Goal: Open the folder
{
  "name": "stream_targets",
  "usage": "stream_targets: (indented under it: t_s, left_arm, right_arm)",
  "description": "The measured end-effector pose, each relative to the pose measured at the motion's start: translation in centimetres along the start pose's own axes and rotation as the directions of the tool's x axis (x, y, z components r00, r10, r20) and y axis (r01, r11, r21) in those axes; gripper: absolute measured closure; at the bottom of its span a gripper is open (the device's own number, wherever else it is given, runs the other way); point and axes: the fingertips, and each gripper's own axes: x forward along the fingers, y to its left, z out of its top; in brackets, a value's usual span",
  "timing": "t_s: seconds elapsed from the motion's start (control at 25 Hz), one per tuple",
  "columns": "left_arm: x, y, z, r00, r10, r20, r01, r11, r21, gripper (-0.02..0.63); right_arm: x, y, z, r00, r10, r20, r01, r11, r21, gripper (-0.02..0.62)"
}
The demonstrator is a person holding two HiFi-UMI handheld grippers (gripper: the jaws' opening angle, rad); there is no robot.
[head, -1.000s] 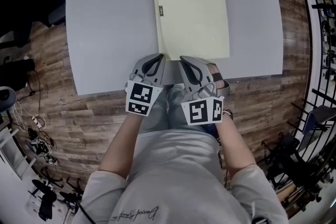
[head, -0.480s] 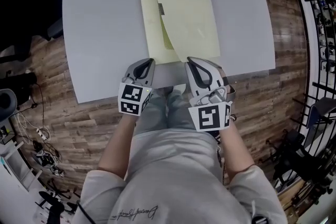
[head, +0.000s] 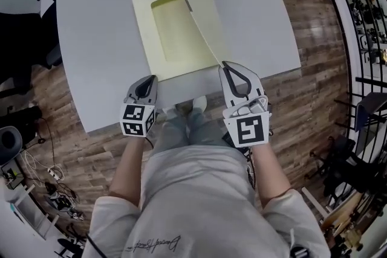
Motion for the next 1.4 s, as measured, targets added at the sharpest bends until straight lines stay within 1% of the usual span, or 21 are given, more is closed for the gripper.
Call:
stream_targets:
  t_s: [0.16,0.32,0.52,0.72,0.92,1.04,1.12,1.2,1.28,1.4]
  left_arm:
    - [-0.1,0.0,-0.1,1.0,0.018,-0.002,-0.018,1.0,-0.007,0.597]
    - [-0.1,0.0,-0.1,0.999,0.041,0.001,-0.04,0.999,-0.009,0.597]
    - [-0.1,0.1,-0.1,0.997,0.079,0.0,-0.079,0.997,-0.025,0.597]
    - [-0.1,0.4,-0.1,0.995,0.1,-0.01,-0.101,0.995,-0.023,0.597]
    - [-0.3,0.7,-0.1,0.992,0.123,-0.009,-0.123,0.992,-0.009,0.597]
    - [-0.3,0.7,0.1,0.99,0.138,-0.007,-0.138,0.99,0.012,0.597]
    - [-0.2,0.9,0.3,0.989,0.15,-0.007,-0.149,0.989,0.015,0.597]
    - [-0.1,1.2,0.5,0.987,0.158,-0.012,-0.158,0.987,-0.001,0.597]
    - [0.0,1.6,0.7,0.986,0.163,-0.02,-0.164,0.986,-0.019,0.597]
    - [0.1,2.2,0.9,0.985,0.169,-0.024,-0.17,0.985,-0.019,0.597]
  right_arm:
    - [-1.4,-2.7,-1.1,0.998,-0.059,0.015,0.058,0.996,0.074,0.571]
    - [-2.4,-5.5,-2.5,0.994,-0.108,0.013,0.105,0.983,0.148,0.572]
    - [-3.3,-8.6,-5.3,0.989,-0.143,-0.028,0.146,0.972,0.186,0.571]
    - [-4.0,-11.9,-9.4,0.975,-0.201,-0.1,0.22,0.94,0.261,0.571]
    - [-4.5,-14.5,-12.6,0.963,-0.227,-0.144,0.264,0.901,0.343,0.572]
    - [-4.6,-15.9,-14.4,0.955,-0.24,-0.174,0.29,0.882,0.372,0.571]
    - [-4.7,-16.8,-15.9,0.947,-0.249,-0.204,0.313,0.863,0.397,0.571]
    - [-4.9,-17.6,-17.8,0.937,-0.254,-0.242,0.338,0.836,0.432,0.571]
    - [-5.0,-18.2,-20.0,0.927,-0.251,-0.278,0.361,0.8,0.48,0.571]
    - [-5.0,-18.5,-22.9,0.916,-0.24,-0.322,0.387,0.739,0.551,0.568]
